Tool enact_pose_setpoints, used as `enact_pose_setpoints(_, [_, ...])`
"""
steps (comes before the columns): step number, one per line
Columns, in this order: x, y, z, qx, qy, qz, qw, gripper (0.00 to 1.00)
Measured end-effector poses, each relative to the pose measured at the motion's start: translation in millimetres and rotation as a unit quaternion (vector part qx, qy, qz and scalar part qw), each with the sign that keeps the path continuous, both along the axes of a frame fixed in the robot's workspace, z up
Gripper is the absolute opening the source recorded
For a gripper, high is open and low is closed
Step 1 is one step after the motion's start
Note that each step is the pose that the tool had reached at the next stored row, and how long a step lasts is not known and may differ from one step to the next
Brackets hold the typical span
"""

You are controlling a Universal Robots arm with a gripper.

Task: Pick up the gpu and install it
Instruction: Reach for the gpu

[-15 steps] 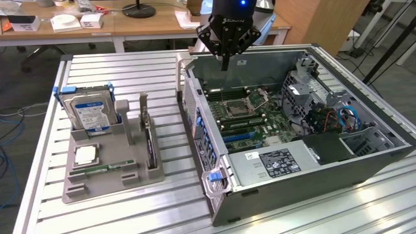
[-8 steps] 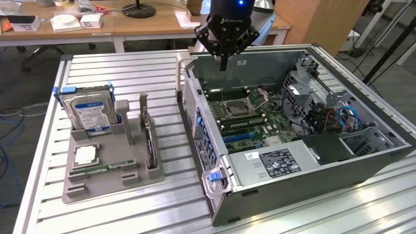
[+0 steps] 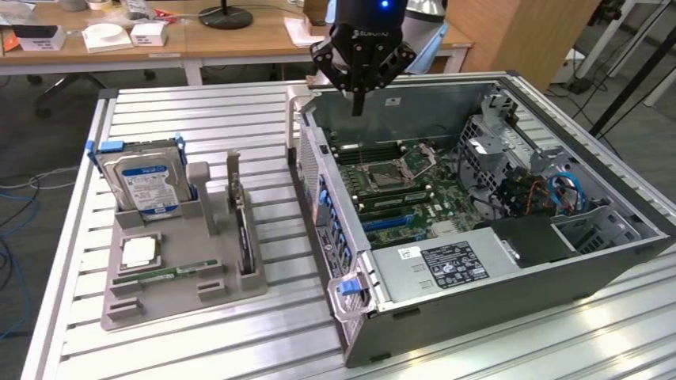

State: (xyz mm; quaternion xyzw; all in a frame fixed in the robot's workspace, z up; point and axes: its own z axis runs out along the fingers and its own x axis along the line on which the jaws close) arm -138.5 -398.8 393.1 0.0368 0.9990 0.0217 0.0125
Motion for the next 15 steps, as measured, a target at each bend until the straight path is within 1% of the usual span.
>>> enact_pose_setpoints(7, [-9.3, 0.0, -0.1, 0.0, 0.0, 0.0, 1.0, 0.11])
enact_pose_setpoints(15, [-12.8, 0.0, -0.1, 0.0, 0.0, 0.001, 1.0, 0.11])
